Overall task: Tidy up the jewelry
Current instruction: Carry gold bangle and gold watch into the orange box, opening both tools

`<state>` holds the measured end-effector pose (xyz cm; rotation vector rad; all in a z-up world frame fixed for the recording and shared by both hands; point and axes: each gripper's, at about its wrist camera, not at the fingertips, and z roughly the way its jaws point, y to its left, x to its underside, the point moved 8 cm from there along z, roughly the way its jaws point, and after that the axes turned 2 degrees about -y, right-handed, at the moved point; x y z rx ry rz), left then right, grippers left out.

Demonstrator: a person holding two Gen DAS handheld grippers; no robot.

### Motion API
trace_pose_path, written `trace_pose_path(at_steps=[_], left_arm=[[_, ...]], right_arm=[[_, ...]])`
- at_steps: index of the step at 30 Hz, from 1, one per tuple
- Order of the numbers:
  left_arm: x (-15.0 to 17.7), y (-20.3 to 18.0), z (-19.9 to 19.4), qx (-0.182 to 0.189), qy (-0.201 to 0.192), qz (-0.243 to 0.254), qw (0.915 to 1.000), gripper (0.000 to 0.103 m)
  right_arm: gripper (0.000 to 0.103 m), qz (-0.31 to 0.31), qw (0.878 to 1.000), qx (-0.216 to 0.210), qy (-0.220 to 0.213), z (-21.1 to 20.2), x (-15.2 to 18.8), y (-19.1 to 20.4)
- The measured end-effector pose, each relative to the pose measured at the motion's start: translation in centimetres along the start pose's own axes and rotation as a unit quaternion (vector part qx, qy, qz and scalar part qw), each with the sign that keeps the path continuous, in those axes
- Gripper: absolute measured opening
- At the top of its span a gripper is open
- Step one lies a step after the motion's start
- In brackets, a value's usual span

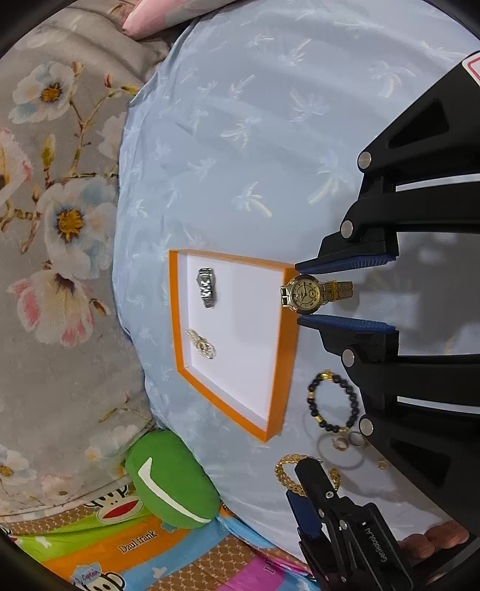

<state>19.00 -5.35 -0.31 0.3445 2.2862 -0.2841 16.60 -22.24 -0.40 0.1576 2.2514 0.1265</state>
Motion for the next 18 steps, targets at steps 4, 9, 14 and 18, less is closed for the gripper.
trace_pose_path(at_steps=[4, 9, 14, 18], left_arm=[[-3.4, 0.2, 2.5, 0.007, -0.010, 0.007, 0.9999, 0.054], [-6.3, -0.1, 6.0, 0.017, -0.019, 0.011, 0.9996, 0.054], [-7.9, -0.1, 9.5, 0.018, -0.016, 0.007, 0.9997, 0.054], [-8.1, -0.2, 12.1, 0.020, -0.001, 0.008, 0.9998, 0.054]], right_arm=[[0.021, 0.006, 1.000, -0.009, -0.007, 2.2, -2.7, 0.3], [0.021, 0.005, 1.000, -0.009, -0.007, 5.7, -5.0, 0.6], [0.021, 0.007, 1.000, -0.009, 0.004, 8.7, -5.8, 0.3], [0.021, 0.015, 1.000, -0.011, 0.023, 11.0, -5.8, -0.1]])
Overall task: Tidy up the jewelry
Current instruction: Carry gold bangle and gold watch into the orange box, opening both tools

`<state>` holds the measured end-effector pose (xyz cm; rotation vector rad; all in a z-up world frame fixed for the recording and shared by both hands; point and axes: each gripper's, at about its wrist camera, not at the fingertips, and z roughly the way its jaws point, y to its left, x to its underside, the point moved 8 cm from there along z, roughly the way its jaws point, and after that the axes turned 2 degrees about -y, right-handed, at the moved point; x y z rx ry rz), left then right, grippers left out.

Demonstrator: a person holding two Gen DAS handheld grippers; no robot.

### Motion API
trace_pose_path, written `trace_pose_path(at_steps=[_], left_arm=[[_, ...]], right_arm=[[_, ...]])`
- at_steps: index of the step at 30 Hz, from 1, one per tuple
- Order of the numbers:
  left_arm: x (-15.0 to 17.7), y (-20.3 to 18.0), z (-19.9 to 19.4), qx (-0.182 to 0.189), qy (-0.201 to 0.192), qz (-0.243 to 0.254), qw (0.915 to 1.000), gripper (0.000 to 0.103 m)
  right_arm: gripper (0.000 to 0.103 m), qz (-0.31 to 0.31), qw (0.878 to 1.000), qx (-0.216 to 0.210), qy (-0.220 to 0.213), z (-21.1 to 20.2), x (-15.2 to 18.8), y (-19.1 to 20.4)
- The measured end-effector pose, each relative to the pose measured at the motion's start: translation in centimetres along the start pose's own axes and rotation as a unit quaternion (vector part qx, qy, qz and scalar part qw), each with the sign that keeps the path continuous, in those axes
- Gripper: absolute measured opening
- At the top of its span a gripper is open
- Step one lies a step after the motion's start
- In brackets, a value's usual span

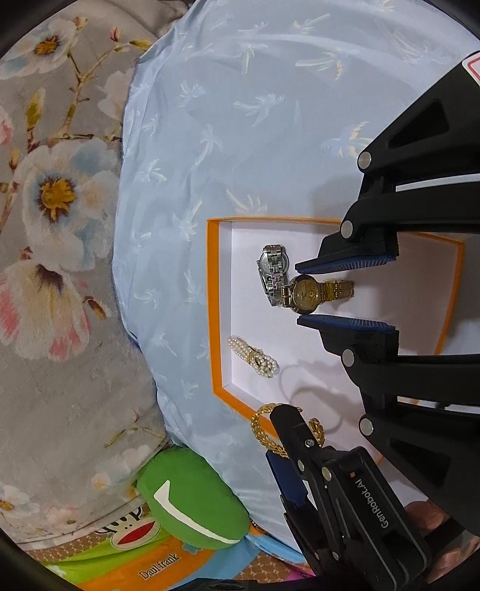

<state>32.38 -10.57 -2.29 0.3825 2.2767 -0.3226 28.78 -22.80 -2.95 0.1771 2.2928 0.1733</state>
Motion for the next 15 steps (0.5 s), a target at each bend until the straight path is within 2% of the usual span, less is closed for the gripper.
trace_pose_path(at_steps=[1, 2, 3, 15], left_arm=[[0.1, 0.0, 0.6, 0.001, 0.006, -0.002, 1.0000, 0.054], [0.2, 0.0, 1.1, 0.002, 0.011, -0.001, 0.9999, 0.054], [0.3, 0.0, 1.5, 0.000, 0.014, -0.001, 0.9999, 0.054], [1.9, 0.7, 4.0, -0.014, 0.052, -0.006, 0.9985, 0.055]], right_arm=[[0.019, 0.000, 1.000, 0.000, 0.002, 0.3, 0.0, -0.1], [0.002, -0.001, 1.000, 0.000, 0.010, 0.8, 0.1, -0.2], [0.000, 0.002, 1.000, -0.002, 0.014, 1.2, 0.1, -0.3], [0.000, -0.011, 1.000, 0.011, 0.025, 2.5, 0.9, -0.2]])
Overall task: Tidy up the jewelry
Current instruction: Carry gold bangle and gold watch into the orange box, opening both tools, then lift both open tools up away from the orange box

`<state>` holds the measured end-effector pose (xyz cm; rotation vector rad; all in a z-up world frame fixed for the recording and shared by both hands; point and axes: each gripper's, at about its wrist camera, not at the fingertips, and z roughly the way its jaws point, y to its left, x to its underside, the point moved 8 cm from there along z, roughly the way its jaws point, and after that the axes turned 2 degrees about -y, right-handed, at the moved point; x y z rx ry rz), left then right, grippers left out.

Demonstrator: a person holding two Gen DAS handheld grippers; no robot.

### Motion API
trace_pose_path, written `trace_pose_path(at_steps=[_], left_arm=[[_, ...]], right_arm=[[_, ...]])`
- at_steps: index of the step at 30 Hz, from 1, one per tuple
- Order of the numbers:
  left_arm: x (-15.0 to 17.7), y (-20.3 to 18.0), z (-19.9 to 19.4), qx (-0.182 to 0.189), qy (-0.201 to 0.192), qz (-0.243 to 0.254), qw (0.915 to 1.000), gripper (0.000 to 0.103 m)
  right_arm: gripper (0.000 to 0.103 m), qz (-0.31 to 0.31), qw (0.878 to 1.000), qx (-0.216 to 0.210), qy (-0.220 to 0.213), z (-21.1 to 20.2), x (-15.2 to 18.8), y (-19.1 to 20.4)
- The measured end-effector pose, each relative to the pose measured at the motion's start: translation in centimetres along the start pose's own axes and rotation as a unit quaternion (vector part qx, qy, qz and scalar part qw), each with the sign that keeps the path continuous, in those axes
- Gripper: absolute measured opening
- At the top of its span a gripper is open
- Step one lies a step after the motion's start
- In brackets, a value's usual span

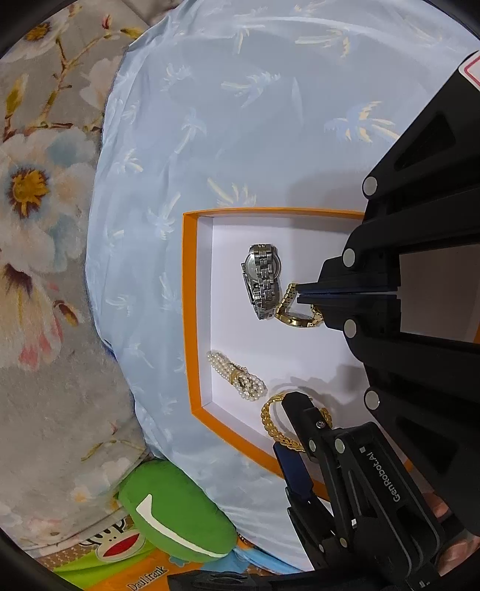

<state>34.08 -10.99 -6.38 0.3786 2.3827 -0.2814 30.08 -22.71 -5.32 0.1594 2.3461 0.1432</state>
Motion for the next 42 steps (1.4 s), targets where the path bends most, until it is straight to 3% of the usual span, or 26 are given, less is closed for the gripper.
trace_pose_path(at_steps=[3, 9, 18, 28, 33, 38, 42], left_arm=[[0.0, 0.3, 0.0, -0.002, -0.001, -0.007, 1.0000, 0.055], [-0.1, 0.2, -0.8, -0.019, -0.011, 0.008, 0.9997, 0.066], [-0.3, 2.3, -7.3, -0.019, -0.064, -0.017, 0.9976, 0.067], [5.4, 5.0, -13.5, -0.036, -0.075, -0.042, 0.9956, 0.067], [9.1, 4.8, -14.6, -0.041, -0.063, -0.040, 0.9964, 0.067], [12.5, 4.7, -14.8, -0.037, -0.042, -0.049, 0.9972, 0.067], [14.0, 4.6, -15.4, -0.034, -0.041, -0.051, 0.9973, 0.067]], right_arm=[[0.001, -0.001, 1.000, 0.006, -0.008, -0.3, 0.0, -0.1], [0.005, 0.003, 1.000, 0.010, -0.026, -1.5, -0.5, -0.5], [0.005, -0.007, 0.999, 0.010, -0.049, -6.2, 0.9, -0.2], [0.007, -0.019, 0.999, -0.003, -0.042, -10.7, 6.9, 1.7], [0.008, -0.022, 0.999, -0.009, -0.027, -11.9, 10.5, 2.8], [0.019, -0.021, 1.000, -0.014, -0.017, -12.8, 13.1, 3.7], [0.020, -0.018, 1.000, -0.020, -0.006, -12.9, 14.7, 4.3]])
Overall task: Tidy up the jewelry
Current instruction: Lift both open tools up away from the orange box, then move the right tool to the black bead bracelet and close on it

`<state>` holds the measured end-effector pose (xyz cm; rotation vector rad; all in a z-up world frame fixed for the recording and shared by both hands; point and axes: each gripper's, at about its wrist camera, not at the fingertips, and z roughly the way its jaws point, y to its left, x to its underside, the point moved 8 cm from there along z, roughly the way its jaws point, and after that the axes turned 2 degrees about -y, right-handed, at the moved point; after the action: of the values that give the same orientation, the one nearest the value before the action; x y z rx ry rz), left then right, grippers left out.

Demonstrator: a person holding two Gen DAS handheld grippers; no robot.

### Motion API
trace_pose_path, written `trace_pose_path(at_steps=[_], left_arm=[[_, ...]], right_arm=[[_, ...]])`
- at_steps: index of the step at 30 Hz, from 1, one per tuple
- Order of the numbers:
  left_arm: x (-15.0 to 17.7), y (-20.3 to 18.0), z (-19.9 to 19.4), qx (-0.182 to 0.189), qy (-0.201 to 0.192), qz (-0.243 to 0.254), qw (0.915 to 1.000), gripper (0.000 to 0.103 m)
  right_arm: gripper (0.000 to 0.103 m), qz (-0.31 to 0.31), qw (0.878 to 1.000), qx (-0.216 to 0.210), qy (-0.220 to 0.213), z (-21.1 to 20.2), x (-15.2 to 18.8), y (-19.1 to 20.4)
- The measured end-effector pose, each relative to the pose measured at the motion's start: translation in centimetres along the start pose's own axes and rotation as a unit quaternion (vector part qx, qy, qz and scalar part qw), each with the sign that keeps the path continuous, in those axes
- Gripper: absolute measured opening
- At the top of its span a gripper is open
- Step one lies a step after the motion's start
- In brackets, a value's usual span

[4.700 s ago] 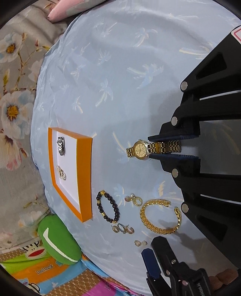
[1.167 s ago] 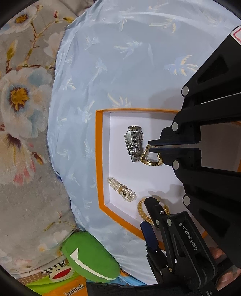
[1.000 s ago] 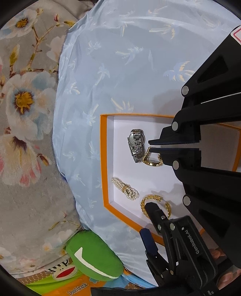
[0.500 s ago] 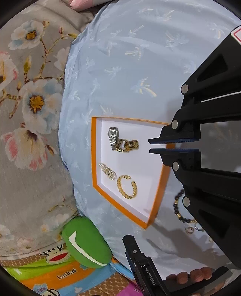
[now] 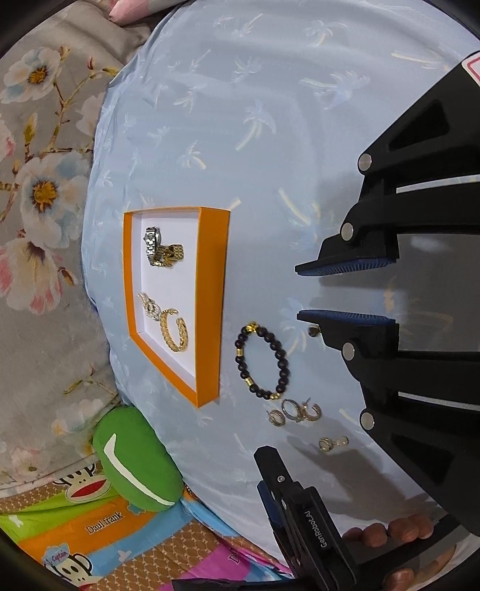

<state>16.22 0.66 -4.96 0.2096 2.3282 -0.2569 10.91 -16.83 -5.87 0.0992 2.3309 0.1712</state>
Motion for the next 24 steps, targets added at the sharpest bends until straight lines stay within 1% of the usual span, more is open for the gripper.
trace_pose_path(at_steps=[4, 8, 12, 16, 19, 24], left_arm=[[1.1, -0.4, -0.5, 0.000, 0.000, 0.007, 1.0000, 0.067], [2.1, -0.4, -0.5, -0.006, 0.008, 0.010, 0.9999, 0.067], [2.2, -0.4, -0.7, -0.006, 0.004, 0.012, 0.9999, 0.067], [2.3, -0.4, -0.6, -0.003, 0.008, 0.009, 0.9999, 0.067], [2.5, -0.4, -0.6, -0.002, 0.010, 0.012, 0.9999, 0.067], [2.6, -0.1, -0.3, 0.005, 0.017, 0.000, 0.9998, 0.068]], right_arm=[[0.026, -0.009, 1.000, 0.003, 0.005, 0.0, 1.0, 0.8], [0.027, -0.017, 1.000, 0.000, 0.006, 0.0, 1.3, 1.6], [0.027, -0.012, 1.000, -0.003, 0.005, 0.0, 1.1, 1.7], [0.027, 0.004, 1.000, -0.015, 0.008, 0.7, 0.2, 1.5], [0.030, 0.003, 1.000, -0.013, 0.006, 1.6, -1.1, 1.6], [0.030, 0.012, 1.000, -0.012, 0.010, 3.6, -3.1, 1.8]])
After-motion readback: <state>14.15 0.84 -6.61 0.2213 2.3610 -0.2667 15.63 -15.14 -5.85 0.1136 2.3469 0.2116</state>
